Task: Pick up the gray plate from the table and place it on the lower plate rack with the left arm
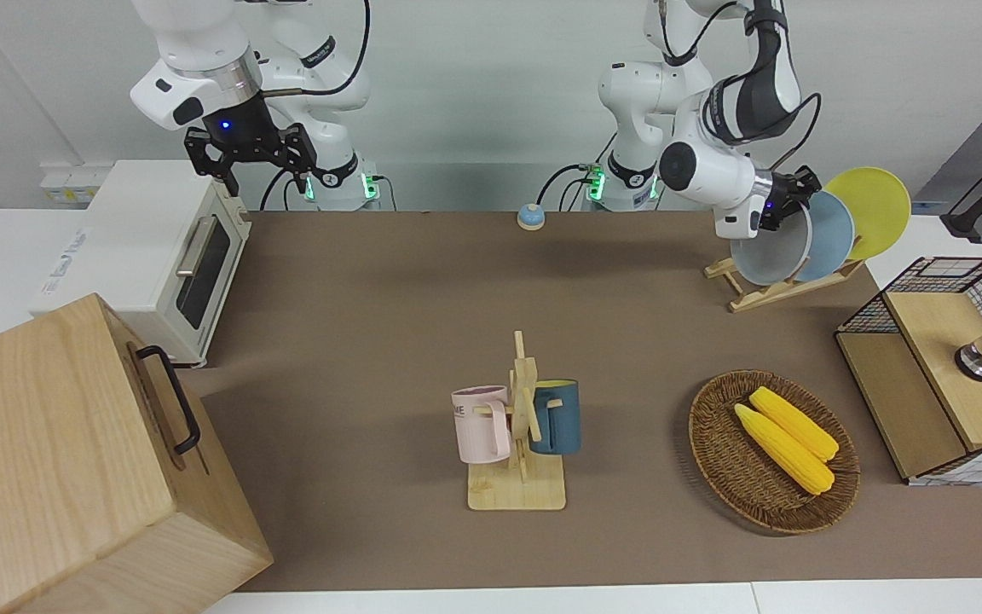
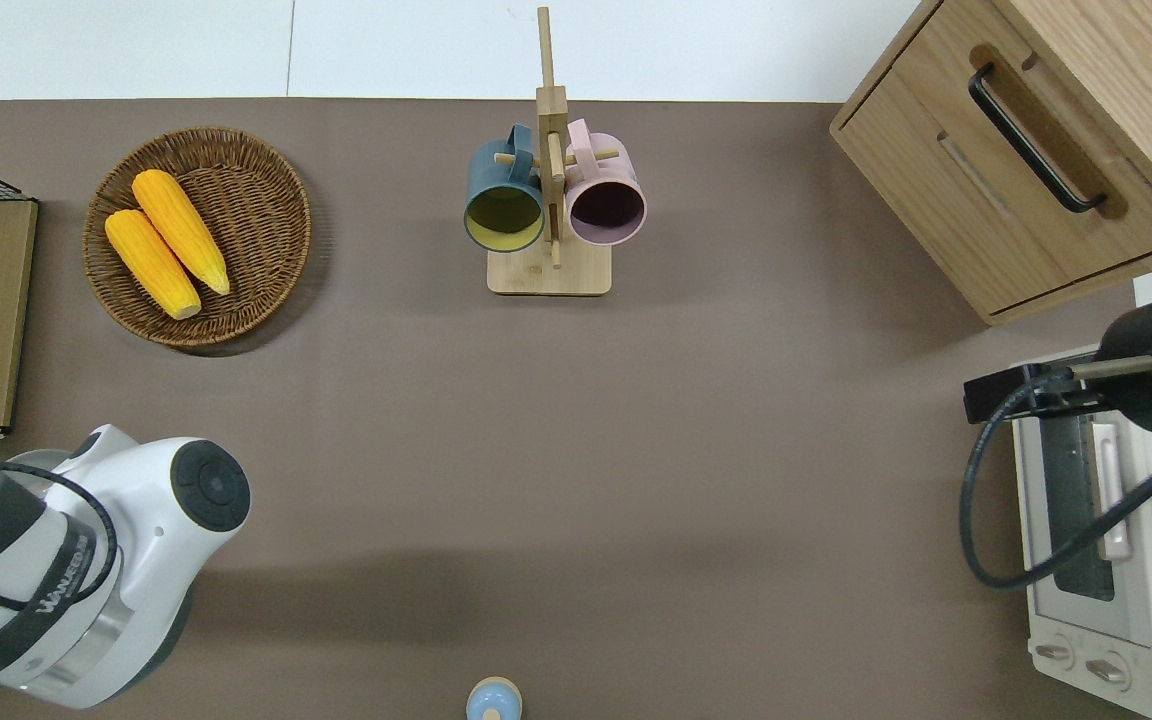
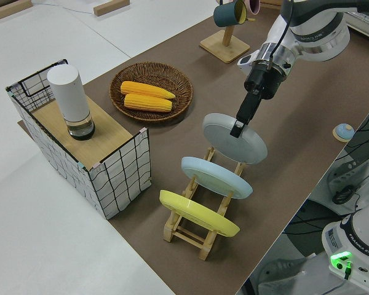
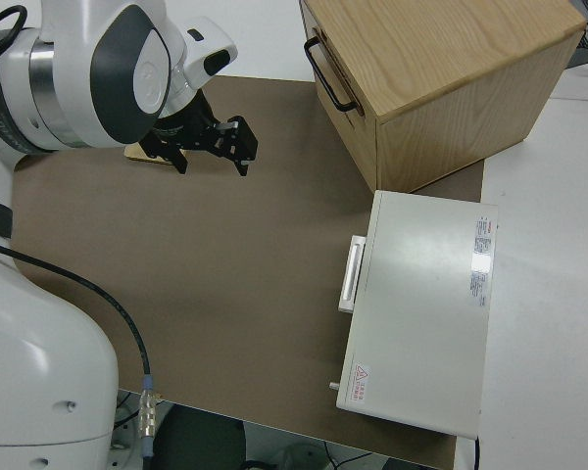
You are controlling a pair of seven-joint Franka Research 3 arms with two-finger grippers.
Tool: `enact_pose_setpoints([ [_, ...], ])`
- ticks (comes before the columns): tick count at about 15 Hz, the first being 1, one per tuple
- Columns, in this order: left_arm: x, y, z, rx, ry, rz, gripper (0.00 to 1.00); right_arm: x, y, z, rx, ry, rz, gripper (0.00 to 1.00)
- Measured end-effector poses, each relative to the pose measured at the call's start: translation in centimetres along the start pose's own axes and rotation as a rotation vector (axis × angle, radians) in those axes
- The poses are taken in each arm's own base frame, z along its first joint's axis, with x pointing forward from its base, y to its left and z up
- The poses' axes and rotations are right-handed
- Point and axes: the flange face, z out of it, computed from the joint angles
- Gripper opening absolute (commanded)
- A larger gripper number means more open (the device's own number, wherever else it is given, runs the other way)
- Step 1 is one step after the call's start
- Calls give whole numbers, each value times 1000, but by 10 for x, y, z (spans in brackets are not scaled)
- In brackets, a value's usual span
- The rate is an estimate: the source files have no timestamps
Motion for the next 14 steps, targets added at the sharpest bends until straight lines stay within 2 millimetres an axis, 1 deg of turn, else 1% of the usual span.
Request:
enact_pose_setpoints([
  [3, 0, 14, 5, 32, 5, 7, 0, 0, 0, 0, 0, 0, 0, 987],
  [9, 0, 16, 7, 41, 9, 6, 0, 0, 0, 0, 0, 0, 0, 990],
  [14, -1, 20, 12, 48, 2, 6, 0, 0, 0, 0, 0, 0, 0, 990],
])
